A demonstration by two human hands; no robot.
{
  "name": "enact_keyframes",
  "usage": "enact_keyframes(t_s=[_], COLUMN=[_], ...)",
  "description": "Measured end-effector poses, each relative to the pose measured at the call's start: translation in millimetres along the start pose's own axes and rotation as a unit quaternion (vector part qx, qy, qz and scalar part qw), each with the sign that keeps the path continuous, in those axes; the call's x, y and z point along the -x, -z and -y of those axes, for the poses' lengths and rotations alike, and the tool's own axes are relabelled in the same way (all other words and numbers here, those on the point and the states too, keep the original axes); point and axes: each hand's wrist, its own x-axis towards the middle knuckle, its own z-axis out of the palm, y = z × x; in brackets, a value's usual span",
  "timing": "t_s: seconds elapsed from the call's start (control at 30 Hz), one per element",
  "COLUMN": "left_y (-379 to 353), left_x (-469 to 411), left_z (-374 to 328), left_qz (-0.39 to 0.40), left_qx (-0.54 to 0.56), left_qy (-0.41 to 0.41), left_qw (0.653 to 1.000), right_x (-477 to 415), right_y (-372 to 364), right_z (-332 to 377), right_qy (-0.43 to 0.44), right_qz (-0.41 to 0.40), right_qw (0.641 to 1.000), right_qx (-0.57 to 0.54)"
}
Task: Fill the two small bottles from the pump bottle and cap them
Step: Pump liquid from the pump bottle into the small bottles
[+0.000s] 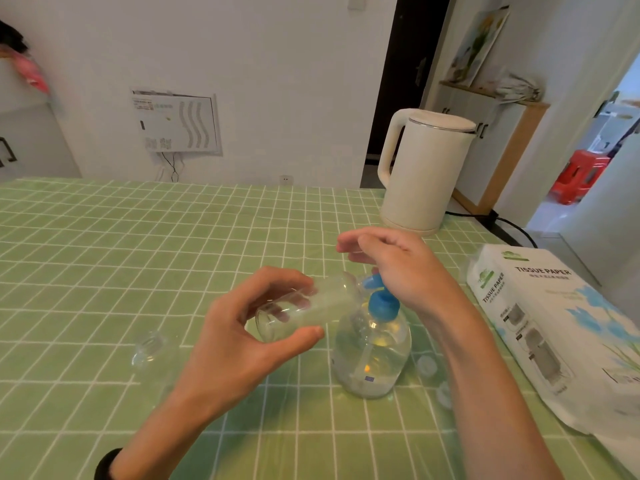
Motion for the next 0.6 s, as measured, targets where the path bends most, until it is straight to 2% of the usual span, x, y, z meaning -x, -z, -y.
enact_keyframes(t_s=[0.13, 0.37, 0.6], left_y=[-2.4, -2.3, -5.0], left_x=[1.1, 2.3, 7.6], left_z=[1.2, 4.9, 7.4], left_qz=[-0.009, -0.017, -0.017], left_qx=[-0.009, -0.001, 0.007], left_qy=[-0.010, -0.009, 0.005], left_qw=[1.000, 1.000, 1.000], right_x=[-2.7, -3.2, 3.3], right_y=[2.1, 0.6, -2.7], right_z=[-3.4, -6.1, -8.5], right_qy=[-0.021, -0.004, -0.041], right_qz=[0.026, 0.041, 0.058], right_qw=[0.999, 0.999, 0.997], right_qx=[-0.003, -0.028, -0.023])
